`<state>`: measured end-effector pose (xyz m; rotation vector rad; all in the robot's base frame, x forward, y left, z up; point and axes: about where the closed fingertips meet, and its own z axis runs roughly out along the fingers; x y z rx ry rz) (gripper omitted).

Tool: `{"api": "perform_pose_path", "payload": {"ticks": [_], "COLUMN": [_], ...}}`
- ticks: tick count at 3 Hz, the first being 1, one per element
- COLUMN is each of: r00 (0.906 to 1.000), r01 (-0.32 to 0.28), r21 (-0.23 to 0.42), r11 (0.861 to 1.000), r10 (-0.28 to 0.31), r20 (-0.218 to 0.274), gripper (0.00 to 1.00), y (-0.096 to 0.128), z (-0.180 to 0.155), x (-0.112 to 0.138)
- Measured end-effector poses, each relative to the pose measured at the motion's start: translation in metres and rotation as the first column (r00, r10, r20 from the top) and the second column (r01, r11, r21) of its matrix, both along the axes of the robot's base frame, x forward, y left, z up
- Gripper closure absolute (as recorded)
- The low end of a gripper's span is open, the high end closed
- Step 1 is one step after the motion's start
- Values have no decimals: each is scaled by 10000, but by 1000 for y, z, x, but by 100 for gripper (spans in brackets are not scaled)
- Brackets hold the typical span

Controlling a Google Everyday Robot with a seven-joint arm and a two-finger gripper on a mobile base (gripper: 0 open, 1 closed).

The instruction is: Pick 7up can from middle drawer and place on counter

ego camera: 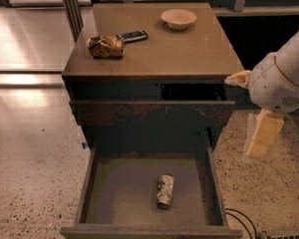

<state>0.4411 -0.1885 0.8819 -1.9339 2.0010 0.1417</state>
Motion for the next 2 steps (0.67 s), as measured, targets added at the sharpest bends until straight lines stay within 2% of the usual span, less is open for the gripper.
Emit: {"api": "perform_pose_path", "payload": {"ticks": [1, 2], "r00": [9821, 9474], "r01": [-1819, -3081], "r21": [468, 774], "r11": [9822, 9482], "r10": [1838, 3132], "r20": [-410, -655], "gripper": [0, 0], "y": [15, 24], "z": [-52, -104], "x": [-3, -5]}}
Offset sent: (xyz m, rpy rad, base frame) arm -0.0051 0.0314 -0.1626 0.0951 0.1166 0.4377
